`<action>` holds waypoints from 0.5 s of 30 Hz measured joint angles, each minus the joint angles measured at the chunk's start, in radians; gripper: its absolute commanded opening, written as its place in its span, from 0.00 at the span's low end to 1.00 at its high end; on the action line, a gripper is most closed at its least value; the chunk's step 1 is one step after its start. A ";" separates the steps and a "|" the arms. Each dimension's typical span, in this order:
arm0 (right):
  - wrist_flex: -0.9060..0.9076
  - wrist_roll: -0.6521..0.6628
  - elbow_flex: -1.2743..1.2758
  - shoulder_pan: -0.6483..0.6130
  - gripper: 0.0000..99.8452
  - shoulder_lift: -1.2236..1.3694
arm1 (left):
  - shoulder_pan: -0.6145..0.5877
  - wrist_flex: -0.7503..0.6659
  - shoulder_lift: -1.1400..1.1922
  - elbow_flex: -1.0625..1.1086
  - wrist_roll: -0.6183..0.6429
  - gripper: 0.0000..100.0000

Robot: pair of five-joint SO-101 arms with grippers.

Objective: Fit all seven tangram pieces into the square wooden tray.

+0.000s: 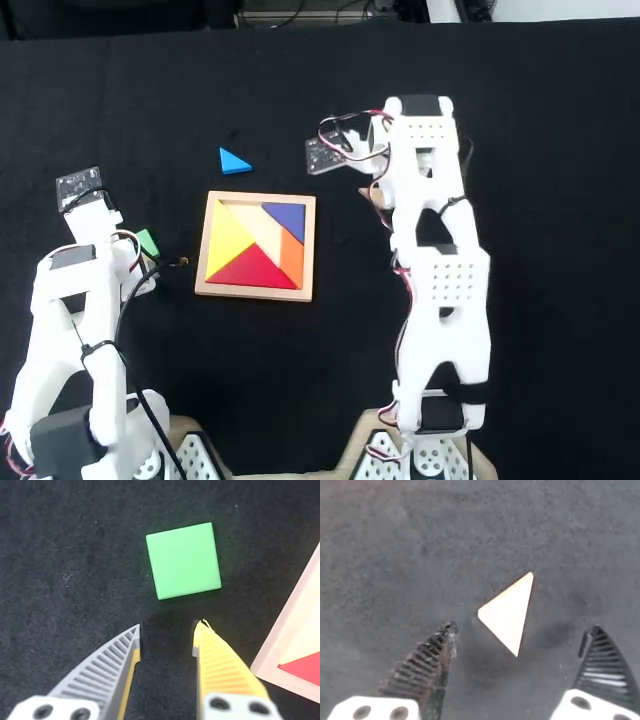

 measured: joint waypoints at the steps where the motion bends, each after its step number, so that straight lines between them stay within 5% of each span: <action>1: 0.006 0.000 -0.026 0.000 0.38 0.026 | 0.000 0.000 0.000 0.000 0.000 0.18; 15: 0.095 0.002 -0.381 0.000 0.38 0.281 | 0.000 0.000 0.000 0.000 0.000 0.18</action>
